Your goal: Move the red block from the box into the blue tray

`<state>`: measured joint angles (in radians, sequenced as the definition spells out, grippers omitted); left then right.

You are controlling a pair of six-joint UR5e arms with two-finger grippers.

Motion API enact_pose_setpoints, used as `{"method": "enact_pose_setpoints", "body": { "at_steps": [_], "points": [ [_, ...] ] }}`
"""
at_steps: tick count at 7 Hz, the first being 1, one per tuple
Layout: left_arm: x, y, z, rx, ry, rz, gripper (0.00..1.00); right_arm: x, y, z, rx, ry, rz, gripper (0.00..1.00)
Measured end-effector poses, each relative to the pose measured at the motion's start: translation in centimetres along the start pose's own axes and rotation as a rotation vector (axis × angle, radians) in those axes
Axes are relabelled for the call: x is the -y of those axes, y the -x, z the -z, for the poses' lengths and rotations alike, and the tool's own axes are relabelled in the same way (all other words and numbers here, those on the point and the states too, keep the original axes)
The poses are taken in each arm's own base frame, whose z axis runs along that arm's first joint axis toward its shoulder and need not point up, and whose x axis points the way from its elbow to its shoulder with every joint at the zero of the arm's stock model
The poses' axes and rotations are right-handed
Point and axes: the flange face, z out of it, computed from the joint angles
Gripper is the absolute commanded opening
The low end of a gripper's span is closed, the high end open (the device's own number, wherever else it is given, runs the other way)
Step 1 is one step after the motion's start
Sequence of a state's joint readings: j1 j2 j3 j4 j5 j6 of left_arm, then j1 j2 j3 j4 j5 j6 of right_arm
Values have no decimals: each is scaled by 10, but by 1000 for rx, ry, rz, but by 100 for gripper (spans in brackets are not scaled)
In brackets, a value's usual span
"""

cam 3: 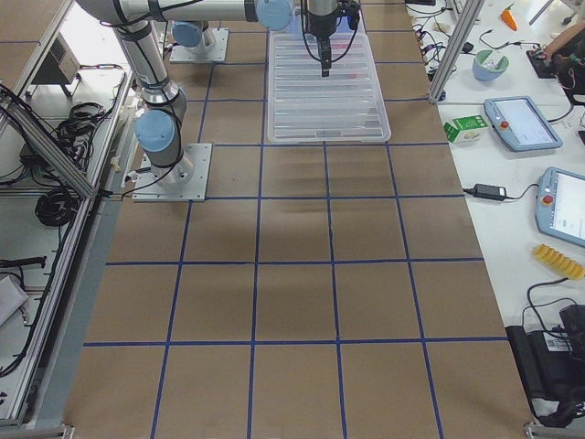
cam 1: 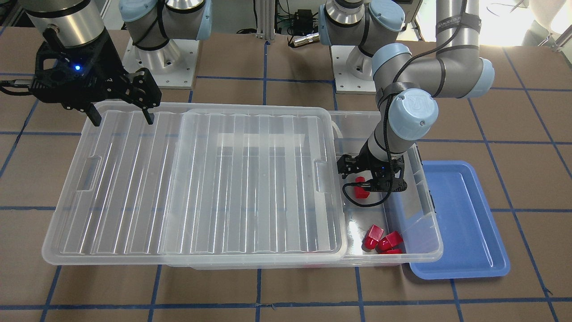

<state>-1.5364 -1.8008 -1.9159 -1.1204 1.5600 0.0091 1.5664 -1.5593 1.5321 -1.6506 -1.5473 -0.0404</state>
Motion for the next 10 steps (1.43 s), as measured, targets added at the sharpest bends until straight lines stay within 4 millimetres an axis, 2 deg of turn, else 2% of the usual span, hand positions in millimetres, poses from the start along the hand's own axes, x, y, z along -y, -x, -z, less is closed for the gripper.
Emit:
{"method": "enact_pose_setpoints", "body": {
  "at_steps": [2,6,8,9,10],
  "points": [
    [0,5,-17,-1,26,25,100,11,3,11,-2,35,-14,100],
    [1,8,-51,6,32,49,100,11,4,14,0,53,-14,100],
    [7,9,-63,9,13,57,80,11,5,14,3,55,-14,100],
    [9,9,-65,10,0,57,49,11,5,14,3,56,-13,100],
    [11,9,-65,9,-7,56,9,11,4,14,1,57,-13,100]
  ]
}}
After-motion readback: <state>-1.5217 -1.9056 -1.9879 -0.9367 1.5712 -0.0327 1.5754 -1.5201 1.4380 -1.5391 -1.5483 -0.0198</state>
